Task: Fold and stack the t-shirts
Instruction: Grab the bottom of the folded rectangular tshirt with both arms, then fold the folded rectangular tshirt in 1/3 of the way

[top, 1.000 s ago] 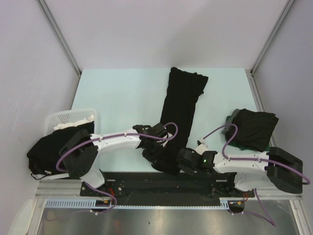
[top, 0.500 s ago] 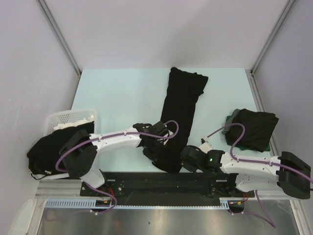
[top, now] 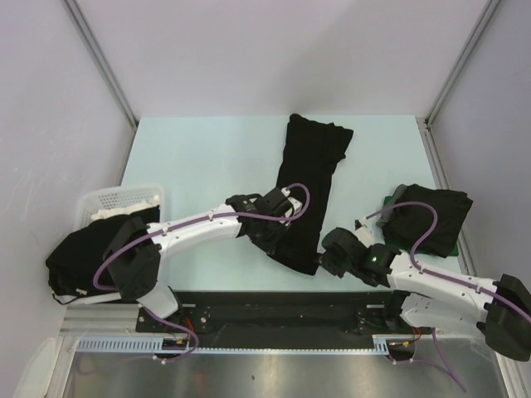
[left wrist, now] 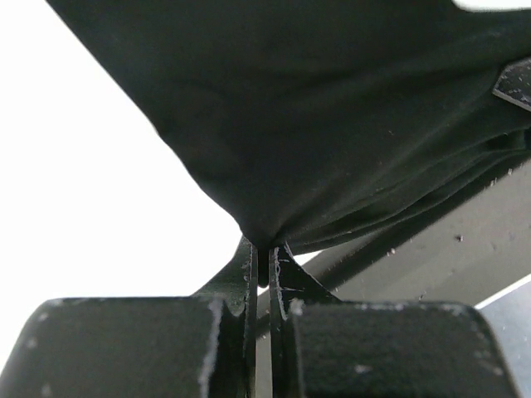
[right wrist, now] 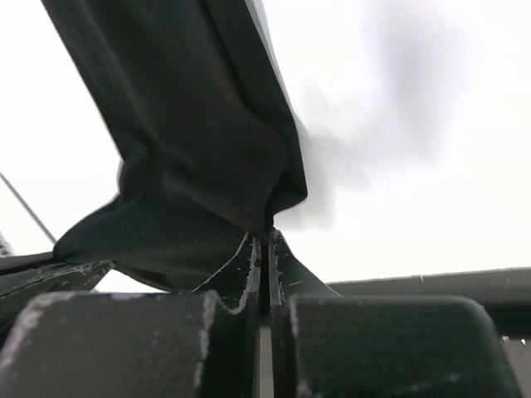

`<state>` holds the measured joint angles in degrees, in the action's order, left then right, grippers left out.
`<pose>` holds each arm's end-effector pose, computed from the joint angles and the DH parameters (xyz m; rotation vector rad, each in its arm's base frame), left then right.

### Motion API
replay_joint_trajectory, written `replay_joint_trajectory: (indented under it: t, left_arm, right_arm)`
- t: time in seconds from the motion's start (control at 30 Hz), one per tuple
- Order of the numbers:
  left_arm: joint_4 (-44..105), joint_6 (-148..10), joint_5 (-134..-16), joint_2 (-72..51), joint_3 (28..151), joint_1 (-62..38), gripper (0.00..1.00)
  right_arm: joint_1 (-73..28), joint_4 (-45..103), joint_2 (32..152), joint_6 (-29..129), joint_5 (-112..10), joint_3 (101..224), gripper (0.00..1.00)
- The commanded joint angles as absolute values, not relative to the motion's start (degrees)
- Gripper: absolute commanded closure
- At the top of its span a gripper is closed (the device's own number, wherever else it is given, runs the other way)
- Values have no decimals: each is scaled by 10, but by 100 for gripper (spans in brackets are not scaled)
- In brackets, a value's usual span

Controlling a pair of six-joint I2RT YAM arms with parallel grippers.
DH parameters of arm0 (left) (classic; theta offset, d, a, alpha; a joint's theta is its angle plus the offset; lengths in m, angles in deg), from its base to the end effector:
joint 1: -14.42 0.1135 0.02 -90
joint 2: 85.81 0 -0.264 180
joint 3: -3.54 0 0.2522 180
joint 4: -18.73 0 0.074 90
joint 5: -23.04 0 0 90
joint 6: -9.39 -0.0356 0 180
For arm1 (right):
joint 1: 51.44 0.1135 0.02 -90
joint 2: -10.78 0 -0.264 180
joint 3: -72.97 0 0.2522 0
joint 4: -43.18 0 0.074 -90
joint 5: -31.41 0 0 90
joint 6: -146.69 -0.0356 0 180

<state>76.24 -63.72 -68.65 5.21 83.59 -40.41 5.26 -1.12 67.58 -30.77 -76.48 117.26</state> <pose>0.1791 -0.2560 0.2275 0.9286 2.6771 -0.3493 0.1084 0.1450 0.1895 0.8092 2.4807 0.6129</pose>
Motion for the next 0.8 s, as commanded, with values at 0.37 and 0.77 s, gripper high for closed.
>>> replay_joint_trajectory:
  t: [0.37,0.77]
  left_arm:
    - [751,-673,-637,104,925,-325,100]
    - [748,-671,-587,197,1045,-295,100]
  right_arm:
    - [-152,49,750,-61,-681,1277,100]
    - [-218,111,872,28,-649,1363,100]
